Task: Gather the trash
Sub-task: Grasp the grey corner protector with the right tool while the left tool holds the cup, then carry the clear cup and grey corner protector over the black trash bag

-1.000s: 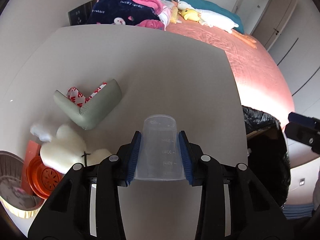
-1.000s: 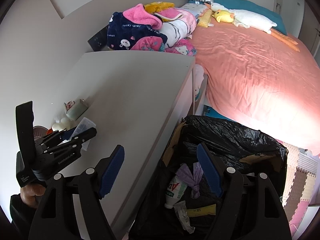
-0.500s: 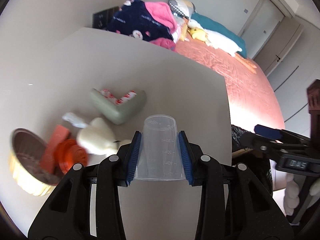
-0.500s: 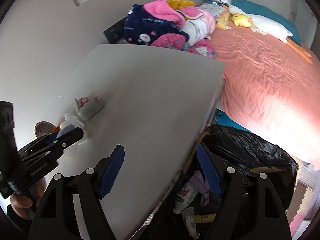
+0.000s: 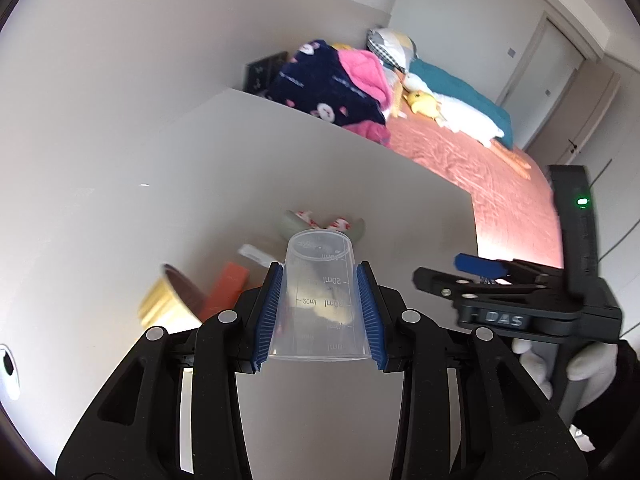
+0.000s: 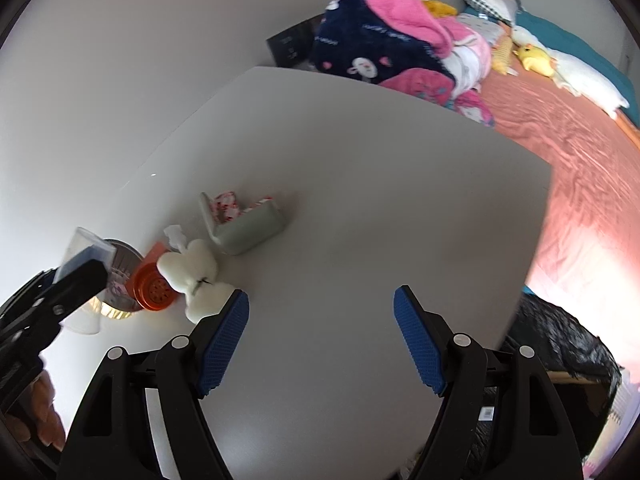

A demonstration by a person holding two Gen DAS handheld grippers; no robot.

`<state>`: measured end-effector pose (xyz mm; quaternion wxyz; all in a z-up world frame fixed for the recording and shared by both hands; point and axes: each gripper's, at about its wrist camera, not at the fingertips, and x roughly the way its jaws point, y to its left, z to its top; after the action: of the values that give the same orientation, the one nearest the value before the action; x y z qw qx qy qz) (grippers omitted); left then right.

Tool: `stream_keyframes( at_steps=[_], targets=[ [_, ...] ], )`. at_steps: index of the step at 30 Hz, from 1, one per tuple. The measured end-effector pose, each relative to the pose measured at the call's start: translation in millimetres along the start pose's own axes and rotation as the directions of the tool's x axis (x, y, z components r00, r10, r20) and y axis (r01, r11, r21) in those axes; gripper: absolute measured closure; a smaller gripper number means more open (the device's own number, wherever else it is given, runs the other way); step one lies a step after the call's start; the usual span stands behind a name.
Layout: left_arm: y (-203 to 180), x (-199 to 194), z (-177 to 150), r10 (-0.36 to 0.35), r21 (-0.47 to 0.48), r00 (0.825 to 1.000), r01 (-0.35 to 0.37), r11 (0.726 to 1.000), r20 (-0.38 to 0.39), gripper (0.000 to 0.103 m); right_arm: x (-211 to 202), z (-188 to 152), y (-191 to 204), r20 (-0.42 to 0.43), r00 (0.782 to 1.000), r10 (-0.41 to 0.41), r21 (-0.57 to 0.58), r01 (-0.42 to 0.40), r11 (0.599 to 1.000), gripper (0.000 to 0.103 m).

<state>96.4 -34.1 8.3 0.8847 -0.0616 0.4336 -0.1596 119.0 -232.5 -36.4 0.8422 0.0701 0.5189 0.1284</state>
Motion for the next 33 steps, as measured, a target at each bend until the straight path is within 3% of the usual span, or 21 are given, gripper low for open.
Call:
stream_keyframes(
  at_steps=[7, 19, 22, 23, 26, 33],
  targets=[
    [14.9, -16.2, 3.8, 0.018, -0.023, 0.999, -0.018, 1.0, 0.031, 0.065, 27.0, 17.6, 27.6, -0.016, 0.999, 0.041, -0.017, -0.041, 0.999, 0.027],
    [27.4, -15.7, 5.1, 0.023, -0.049, 0.999, -0.022, 0.999, 0.033, 0.065, 65.0, 33.7, 52.2, -0.028, 0.999, 0.023, -0.06, -0.024, 0.998, 0.027],
    [28.5, -15.0, 4.9, 0.024, -0.047, 0.999, -0.023, 0.999, 0.029, 0.065, 68.3, 34.5, 55.8, -0.023, 1.0, 0.019, -0.083, -0.021, 0.996, 0.027],
    [28.8, -14.9, 4.9, 0.024, -0.048, 0.999, -0.023, 0.999, 0.028, 0.065, 69.2, 34.8, 56.3, -0.026, 0.999, 0.028, -0.09, -0.03, 0.995, 0.036],
    [28.7, -15.3, 4.5, 0.02, -0.05, 0.999, -0.019, 0.999, 0.031, 0.065, 67.7, 34.4, 56.7, -0.035, 0.998, 0.044, -0.099, -0.047, 0.994, 0.039],
    [20.0, -15.8, 5.5, 0.009, -0.03, 0.999, -0.008, 1.0, 0.035, 0.065, 43.8, 29.3, 48.3, 0.009, 0.999, 0.042, -0.101, -0.041, 0.994, 0.04]
  ],
)
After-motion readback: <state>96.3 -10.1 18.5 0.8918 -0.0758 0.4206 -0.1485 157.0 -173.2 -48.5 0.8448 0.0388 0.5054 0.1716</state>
